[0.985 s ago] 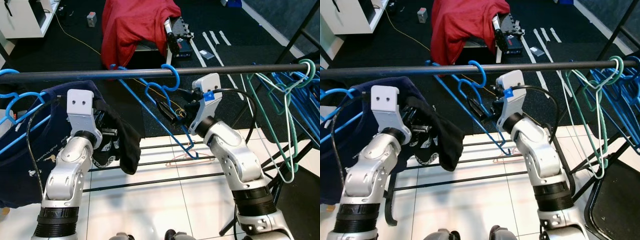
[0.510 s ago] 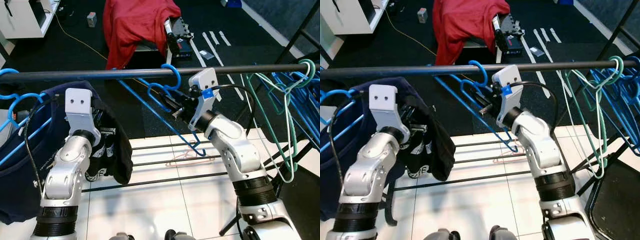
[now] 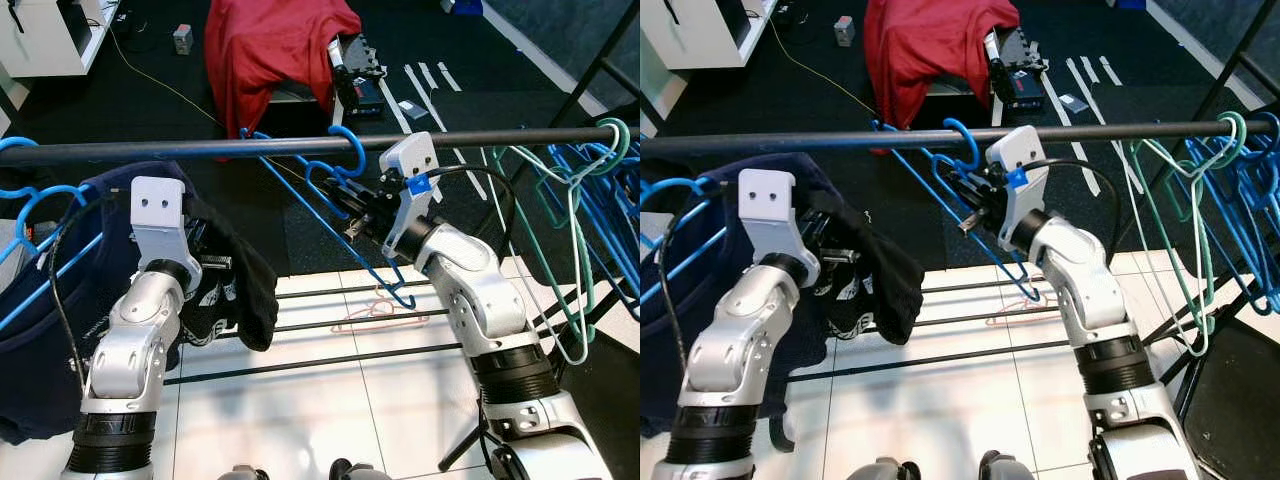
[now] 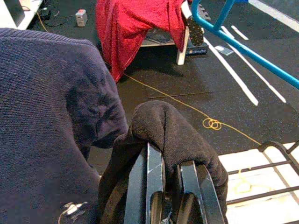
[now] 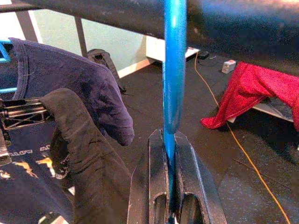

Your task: Hang hanger

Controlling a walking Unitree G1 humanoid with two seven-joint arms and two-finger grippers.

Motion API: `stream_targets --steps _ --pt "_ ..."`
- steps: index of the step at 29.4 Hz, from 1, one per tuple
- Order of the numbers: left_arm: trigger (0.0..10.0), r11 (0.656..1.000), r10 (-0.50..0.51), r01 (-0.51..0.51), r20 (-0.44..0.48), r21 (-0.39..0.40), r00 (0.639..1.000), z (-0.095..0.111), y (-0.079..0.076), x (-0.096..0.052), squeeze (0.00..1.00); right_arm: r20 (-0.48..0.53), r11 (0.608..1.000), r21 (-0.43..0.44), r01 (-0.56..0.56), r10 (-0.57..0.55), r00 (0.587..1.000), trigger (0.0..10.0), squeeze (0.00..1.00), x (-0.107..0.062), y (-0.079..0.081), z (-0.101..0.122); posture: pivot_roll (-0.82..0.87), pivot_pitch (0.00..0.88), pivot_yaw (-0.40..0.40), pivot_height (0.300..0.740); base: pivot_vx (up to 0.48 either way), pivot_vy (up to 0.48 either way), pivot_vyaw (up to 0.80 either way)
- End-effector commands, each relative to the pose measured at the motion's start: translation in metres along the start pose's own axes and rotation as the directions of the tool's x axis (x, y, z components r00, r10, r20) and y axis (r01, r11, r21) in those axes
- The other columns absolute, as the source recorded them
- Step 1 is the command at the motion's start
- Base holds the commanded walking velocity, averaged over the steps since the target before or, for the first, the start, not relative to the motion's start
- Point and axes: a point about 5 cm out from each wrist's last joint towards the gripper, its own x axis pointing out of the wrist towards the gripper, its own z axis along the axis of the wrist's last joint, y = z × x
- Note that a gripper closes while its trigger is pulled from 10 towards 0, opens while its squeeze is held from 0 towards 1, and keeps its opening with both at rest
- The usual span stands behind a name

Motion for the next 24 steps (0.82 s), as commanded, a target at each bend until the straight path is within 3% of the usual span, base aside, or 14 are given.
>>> stream_targets --steps 1,4,7,10,18,21,24 --pt "10.0 1.0 -0.014 0.014 0.018 0.017 1.0 0.006 -0.001 0.001 0.0 0.037 0.998 -0.068 0.013 -0.01 0.999 0.0 0.0 0.001 0.002 0.01 -0.05 0.229 -0.042 0.74 0.0 0.0 0.0" --pt "10.0 1.0 -0.016 0.016 0.019 0.019 1.0 0.006 -0.001 0.0 0.0 0.059 0.996 -0.09 0.021 -0.016 0.998 0.0 0.0 0.001 0.005 0.015 -0.05 0.229 -0.042 0.74 0.0 0.0 0.0" --pt "10.0 1.0 -0.025 0.025 0.022 0.02 0.999 0.008 -0.002 -0.002 0.0 0.114 0.983 -0.179 0.047 -0.027 0.993 0.0 0.0 -0.003 0.021 0.026 -0.05 0.229 -0.04 0.74 0.0 0.0 0.0" --pt "10.0 0.999 -0.035 0.035 0.013 0.023 0.999 0.005 -0.004 -0.004 0.0 0.1 0.968 -0.242 0.074 -0.051 0.994 0.0 0.0 -0.014 0.042 0.022 -0.05 0.235 -0.032 0.74 0.0 0.0 0.0" --pt "10.0 0.999 -0.051 0.051 0.006 0.017 0.999 0.004 -0.009 -0.004 0.0 0.062 0.958 -0.26 0.12 -0.108 0.992 0.0 0.0 -0.022 0.05 0.011 -0.05 0.243 -0.024 0.74 0.0 0.0 0.0" --pt "10.0 0.998 -0.062 0.062 0.001 0.014 0.998 0.003 -0.012 -0.005 0.0 -0.059 0.94 -0.304 0.156 -0.182 0.981 0.0 0.0 -0.027 0.048 -0.005 -0.05 0.244 -0.028 0.74 0.0 0.0 0.0" --pt "10.0 0.998 -0.063 0.063 -0.002 0.015 0.998 0.001 -0.012 -0.006 0.0 -0.117 0.929 -0.325 0.175 -0.223 0.968 0.0 0.0 -0.031 0.046 -0.013 -0.05 0.244 -0.03 0.74 0.0 0.0 0.0"
